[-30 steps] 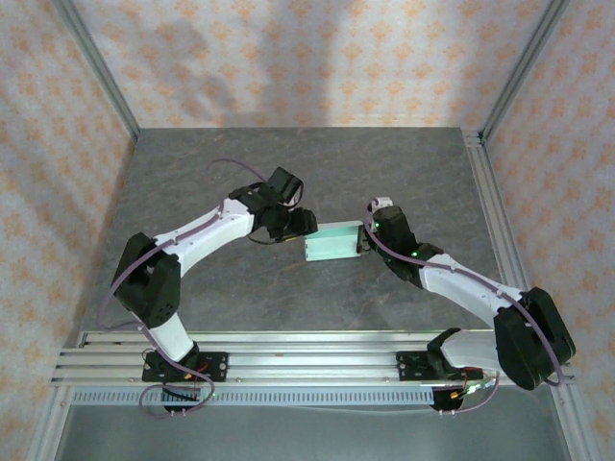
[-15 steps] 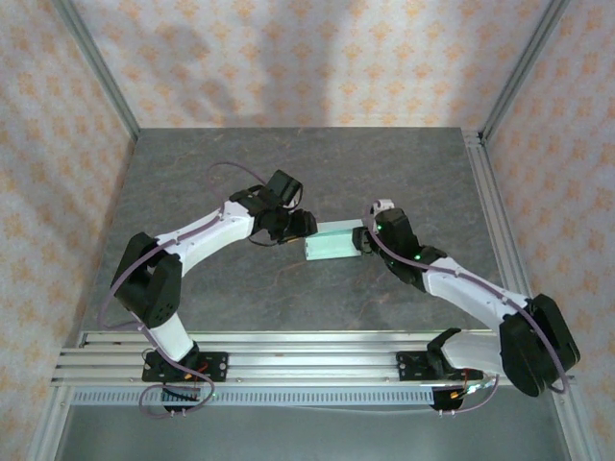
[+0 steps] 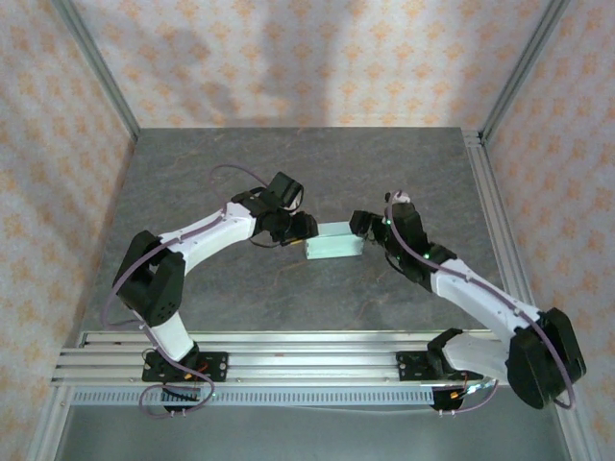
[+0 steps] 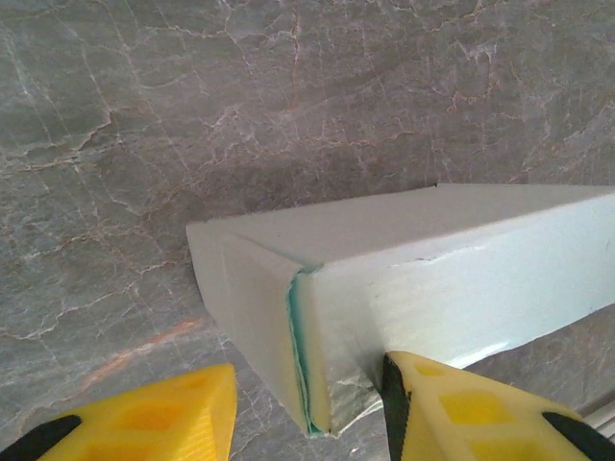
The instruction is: Fold the paper box
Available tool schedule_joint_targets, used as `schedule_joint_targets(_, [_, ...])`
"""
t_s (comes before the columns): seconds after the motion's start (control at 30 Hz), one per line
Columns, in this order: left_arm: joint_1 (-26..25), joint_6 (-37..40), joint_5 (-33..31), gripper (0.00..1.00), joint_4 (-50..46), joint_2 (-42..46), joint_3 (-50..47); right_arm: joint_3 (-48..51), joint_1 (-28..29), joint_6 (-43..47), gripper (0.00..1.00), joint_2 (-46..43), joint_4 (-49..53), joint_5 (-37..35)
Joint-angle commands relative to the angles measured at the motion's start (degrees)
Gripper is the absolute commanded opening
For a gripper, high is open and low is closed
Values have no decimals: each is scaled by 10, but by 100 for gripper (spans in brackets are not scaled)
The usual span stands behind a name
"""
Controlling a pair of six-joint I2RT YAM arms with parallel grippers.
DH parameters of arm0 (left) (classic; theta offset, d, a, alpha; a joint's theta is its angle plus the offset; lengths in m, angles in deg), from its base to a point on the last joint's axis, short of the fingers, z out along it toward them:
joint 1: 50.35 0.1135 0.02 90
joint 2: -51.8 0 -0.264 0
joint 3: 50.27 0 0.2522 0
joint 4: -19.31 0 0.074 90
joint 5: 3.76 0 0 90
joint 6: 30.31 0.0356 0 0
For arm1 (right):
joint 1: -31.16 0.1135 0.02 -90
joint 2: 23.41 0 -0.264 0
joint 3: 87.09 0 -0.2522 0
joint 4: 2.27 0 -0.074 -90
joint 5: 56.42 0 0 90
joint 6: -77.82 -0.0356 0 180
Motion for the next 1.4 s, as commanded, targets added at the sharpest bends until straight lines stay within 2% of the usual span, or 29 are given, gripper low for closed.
schedule_joint_targets(0.0, [-1,14,-14,44,-29,-21,-27,-40,-16,-92,71,45,53,30])
schedule_joint_targets(0.07, [-1,18,-10,44,-27,-22,-27,-34,-26,-112,69,63,49,46])
schedule_joint_targets(0.23, [-1,27,-1,44,-27,-26,-28,5,-49,-145,54,98,-9,94])
schedule_joint_targets(0.4, [-1,31,3,44,-27,-24,-22,26,-51,-159,36,119,-34,108])
schedule_joint_targets(0.5, [-1,33,7,45,-27,-16,-11,33,-52,-154,22,122,-26,101])
schedule_joint_targets(0.73, [4,30,4,70,-11,20,21,47,-52,-132,19,117,-22,94])
schedule_joint_targets(0.83, [10,28,1,72,-8,28,23,49,-52,-127,18,115,-24,95])
schedule_joint_targets(0.93, [16,35,1,67,-11,24,16,48,-52,-126,18,114,-26,98])
schedule_joint_targets(1.03, [23,33,6,56,-5,21,-3,48,-52,-123,18,114,-26,98])
schedule_joint_targets(1.27, [23,28,19,37,12,9,-53,47,-52,-119,19,108,-29,109])
schedule_joint_targets(1.3, [24,27,18,34,16,7,-61,46,-52,-116,20,105,-34,114])
schedule_joint_targets(1.37, [23,28,12,29,18,2,-76,47,-51,-108,30,98,-51,128])
